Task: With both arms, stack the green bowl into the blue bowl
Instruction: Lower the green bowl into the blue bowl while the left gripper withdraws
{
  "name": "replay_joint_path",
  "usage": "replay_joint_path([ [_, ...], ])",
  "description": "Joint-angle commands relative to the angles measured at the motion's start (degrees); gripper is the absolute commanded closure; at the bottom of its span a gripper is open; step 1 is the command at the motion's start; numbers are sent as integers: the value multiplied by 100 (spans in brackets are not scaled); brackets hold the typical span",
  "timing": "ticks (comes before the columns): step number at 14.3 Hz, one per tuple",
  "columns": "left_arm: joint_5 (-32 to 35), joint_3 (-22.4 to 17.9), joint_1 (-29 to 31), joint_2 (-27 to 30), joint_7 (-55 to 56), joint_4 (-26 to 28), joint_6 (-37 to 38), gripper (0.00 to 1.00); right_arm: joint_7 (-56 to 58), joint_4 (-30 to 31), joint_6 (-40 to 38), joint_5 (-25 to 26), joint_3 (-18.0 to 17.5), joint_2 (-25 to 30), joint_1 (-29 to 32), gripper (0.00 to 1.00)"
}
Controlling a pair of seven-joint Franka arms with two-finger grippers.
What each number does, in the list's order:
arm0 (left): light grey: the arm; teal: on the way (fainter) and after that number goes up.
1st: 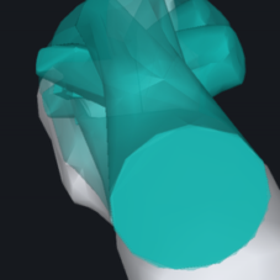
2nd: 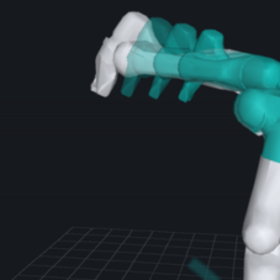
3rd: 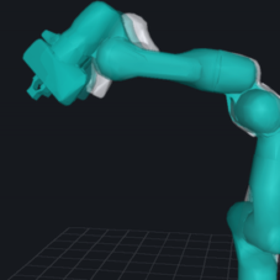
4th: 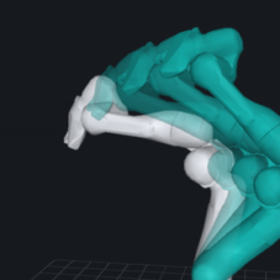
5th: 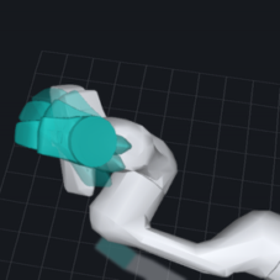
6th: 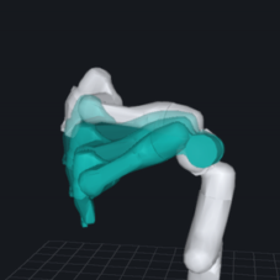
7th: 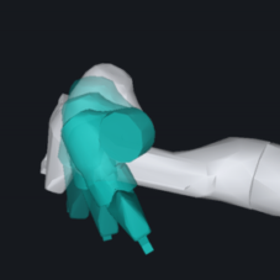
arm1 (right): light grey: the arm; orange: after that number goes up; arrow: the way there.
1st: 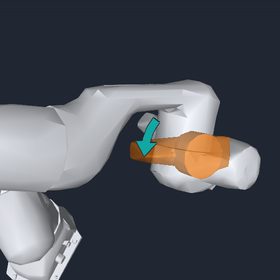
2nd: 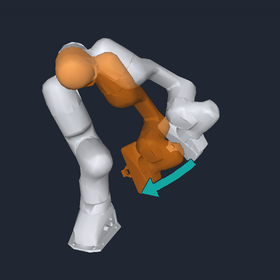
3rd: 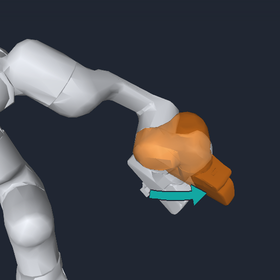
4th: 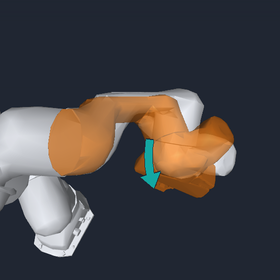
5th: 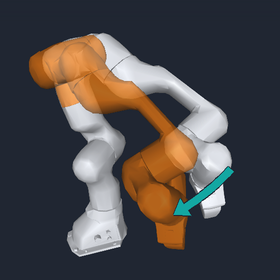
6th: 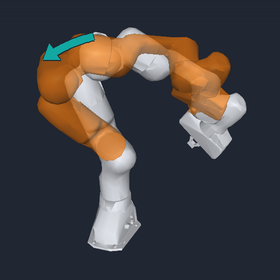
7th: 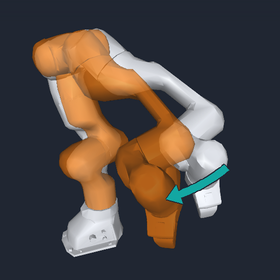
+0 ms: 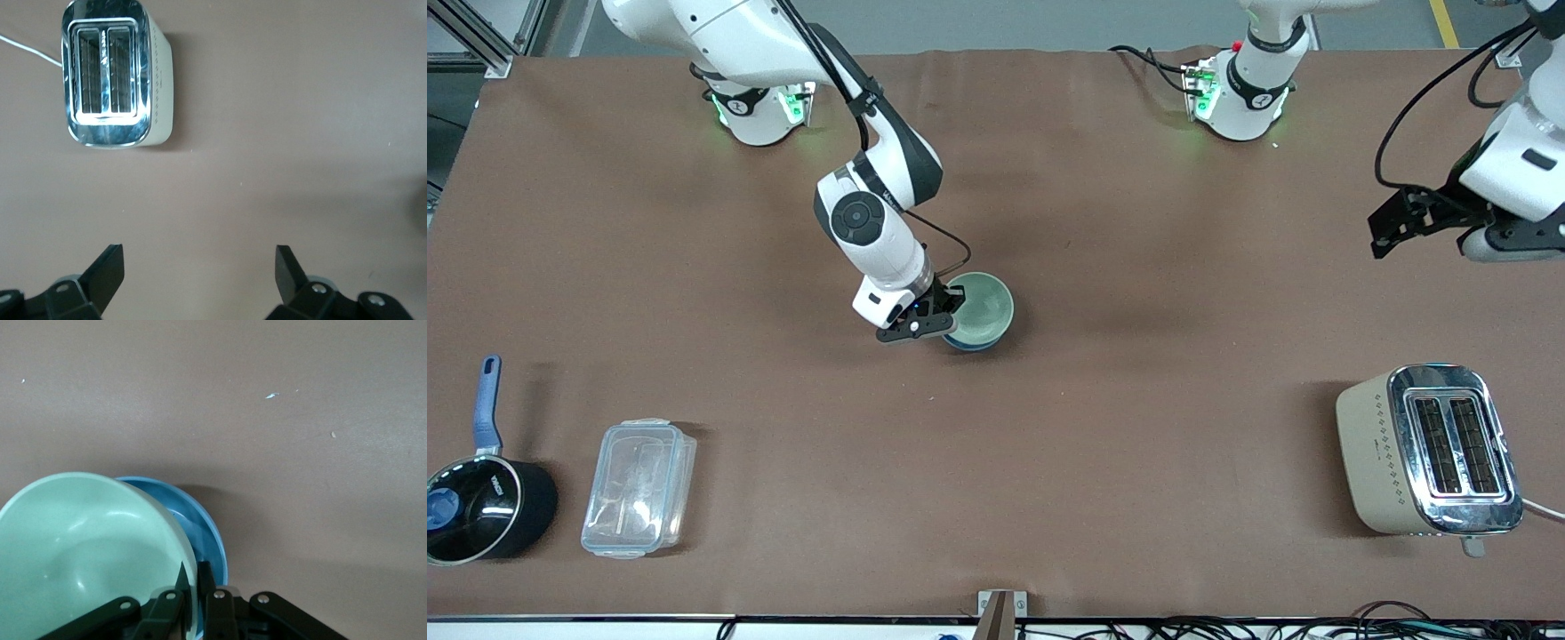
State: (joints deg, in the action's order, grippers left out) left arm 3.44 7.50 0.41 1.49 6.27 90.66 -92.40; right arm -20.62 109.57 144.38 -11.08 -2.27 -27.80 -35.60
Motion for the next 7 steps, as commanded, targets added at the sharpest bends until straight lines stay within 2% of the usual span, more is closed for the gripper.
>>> replay_joint_path([
  [1, -265, -214, 3, 150, -127, 13, 248, 0, 49, 126, 134, 0, 69, 73, -70, 92],
  [5, -265, -223, -32, 360, -302, 13, 301, 0, 58, 126, 187, 18, 87, 82, -52, 89],
  [6, -265, -205, -49, 405, -302, 66, 440, 0, 58, 126, 187, 53, 87, 82, -44, 86],
  [7, -274, -196, -84, 518, -293, 171, 494, 0, 58, 126, 179, 70, 87, 82, -9, 76],
])
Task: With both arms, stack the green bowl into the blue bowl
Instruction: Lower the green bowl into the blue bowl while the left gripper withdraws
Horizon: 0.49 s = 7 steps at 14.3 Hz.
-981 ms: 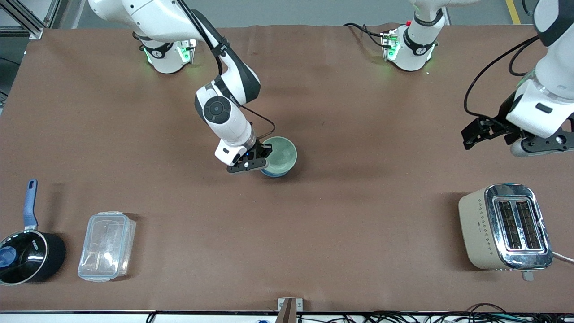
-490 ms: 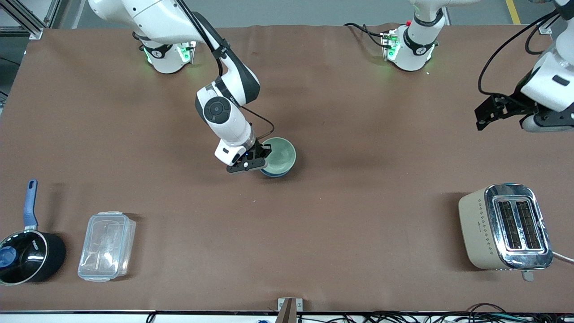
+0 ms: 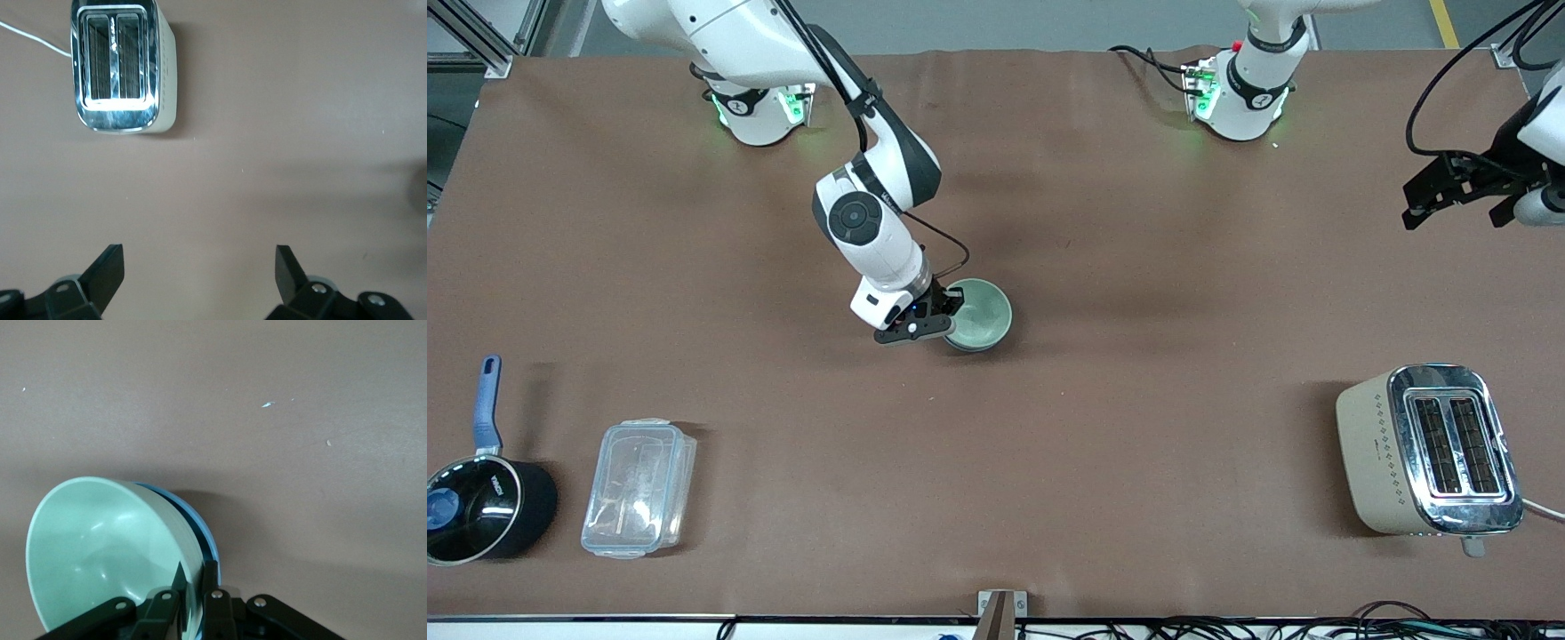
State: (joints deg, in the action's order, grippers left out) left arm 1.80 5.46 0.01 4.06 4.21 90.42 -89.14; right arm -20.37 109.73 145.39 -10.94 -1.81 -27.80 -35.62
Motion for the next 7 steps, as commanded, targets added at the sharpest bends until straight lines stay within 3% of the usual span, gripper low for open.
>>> replay_joint_path([
  [1, -171, 8, -80, 367, -78, 361, 160, 0, 50, 110, 33, 66, 49, 90, 11, 47],
  [2, -398, -1, -80, 394, -34, 406, 143, 0, 50, 110, 15, 66, 50, 142, 20, 16],
  [3, -531, -1, -80, 394, -25, 415, 134, 0, 59, 110, -11, 66, 58, 204, 20, 0],
  [7, -453, 25, -80, 306, 1, 354, 20, 0, 77, -39, -1080, 75, 584, 1063, 20, 0],
])
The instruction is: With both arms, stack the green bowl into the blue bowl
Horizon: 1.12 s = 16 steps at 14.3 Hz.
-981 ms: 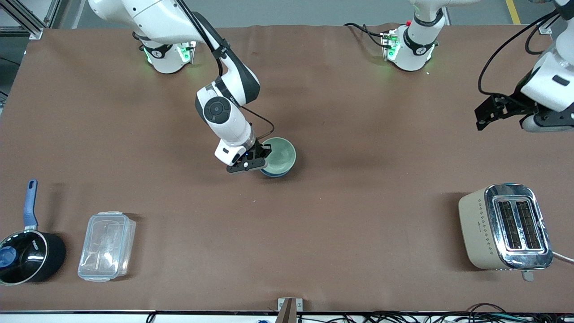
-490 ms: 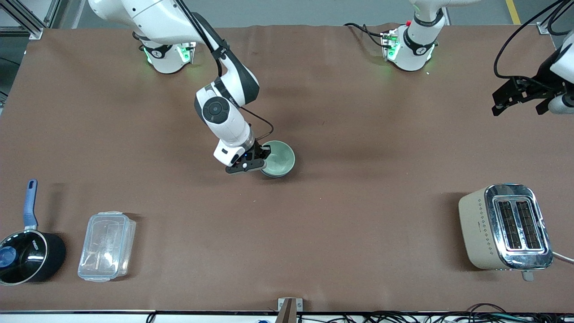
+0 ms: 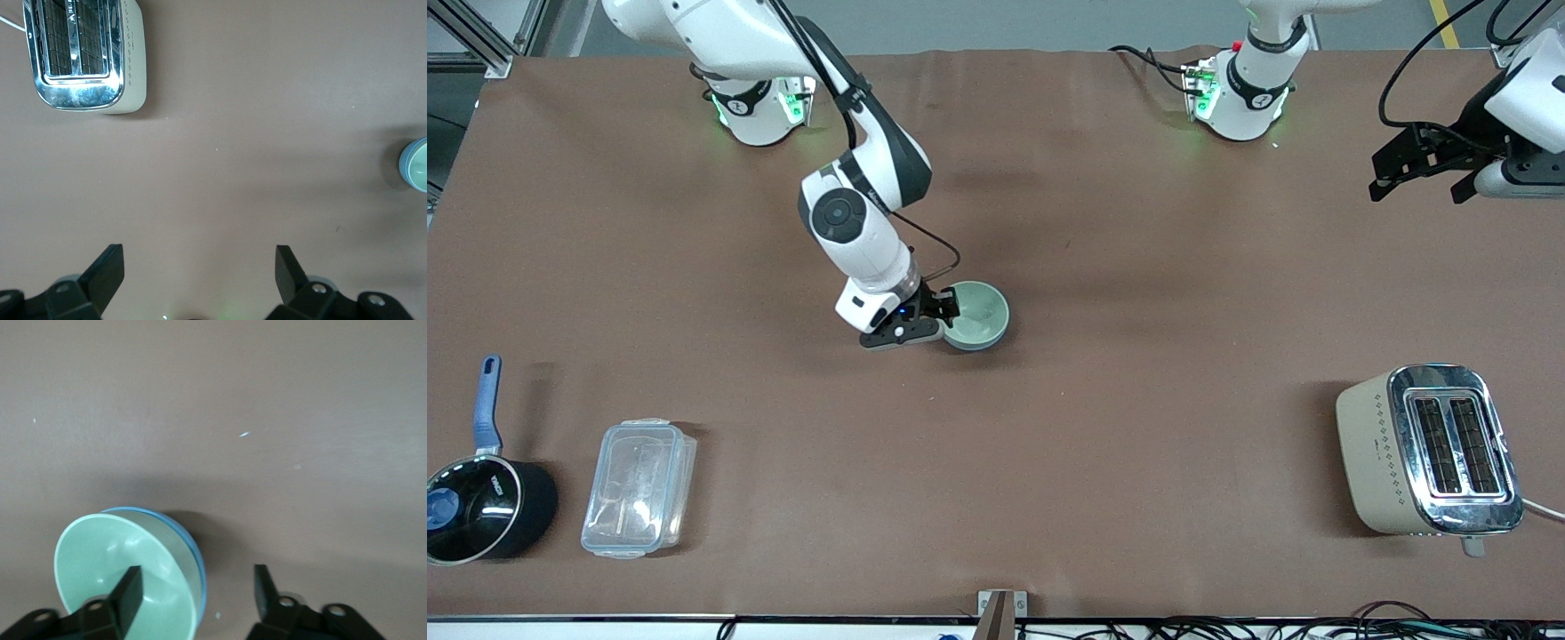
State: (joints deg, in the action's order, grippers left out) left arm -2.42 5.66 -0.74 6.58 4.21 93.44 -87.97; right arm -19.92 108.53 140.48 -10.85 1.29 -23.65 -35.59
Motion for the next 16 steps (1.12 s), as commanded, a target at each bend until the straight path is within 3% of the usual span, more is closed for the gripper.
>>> replay_joint_path([
  [1, 82, 5, -5, 54, 1, 60, -167, 0, 110, -6, -887, 65, 432, 826, 17, 0],
  [4, 267, 84, -5, 63, 1, 69, -230, 0, 540, -576, -1941, 74, 1152, 1213, 17, 0],
  [8, 277, 128, 4, 63, 1, 78, -221, 0, 1148, -1649, -3182, 65, 2102, 1249, 157, 0],
  [13, 268, 128, 4, 46, 1, 60, -221, 0, 1665, -2370, -3895, 337, 2104, 1398, 1114, 0],
  [16, 268, 128, -5, 2, -8, 16, -221, 0, 1886, -2424, -4273, 346, 2086, 1723, 1519, 0],
])
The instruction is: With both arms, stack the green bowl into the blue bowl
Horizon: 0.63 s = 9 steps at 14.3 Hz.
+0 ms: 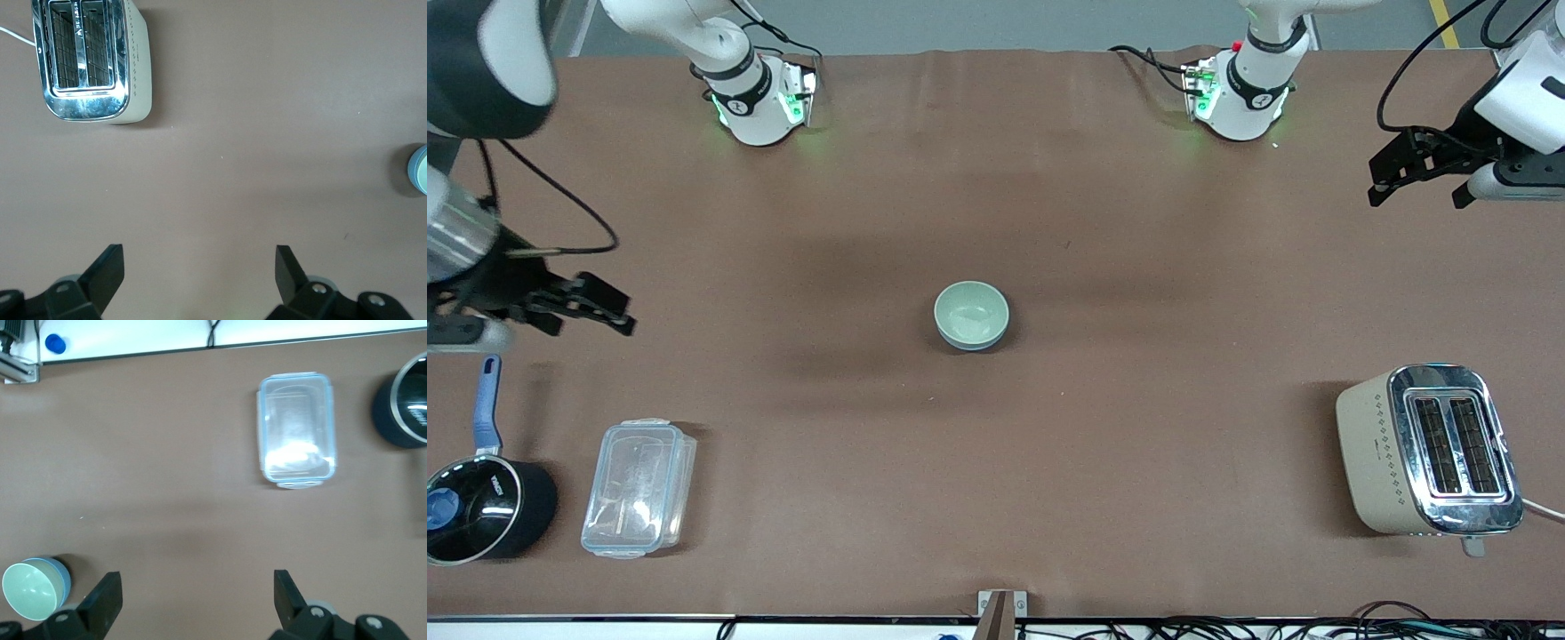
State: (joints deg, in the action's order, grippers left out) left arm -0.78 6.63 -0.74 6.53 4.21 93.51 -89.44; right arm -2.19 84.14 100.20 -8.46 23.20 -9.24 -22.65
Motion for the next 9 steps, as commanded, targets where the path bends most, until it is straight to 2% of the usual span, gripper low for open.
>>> replay_joint_path([
  [1, 113, 32, -5, -11, -69, -43, -64, 0, 157, 14, -429, 116, -105, 326, 331, 0],
  [3, 105, 32, -5, -20, -61, -69, -21, 0, 158, -47, -842, 212, -175, 493, 559, 0],
  [4, 113, 32, -14, -38, -61, -78, -20, 0, 166, -73, -957, 352, -332, 589, 726, 0],
  [7, 105, 32, -5, -47, -61, -105, -12, 0, 158, -222, -1405, 529, -1350, 836, 1805, 0],
  [9, 105, 32, -14, -55, -52, -122, -12, 0, 131, -284, -1564, 608, -1835, 941, 2334, 0],
])
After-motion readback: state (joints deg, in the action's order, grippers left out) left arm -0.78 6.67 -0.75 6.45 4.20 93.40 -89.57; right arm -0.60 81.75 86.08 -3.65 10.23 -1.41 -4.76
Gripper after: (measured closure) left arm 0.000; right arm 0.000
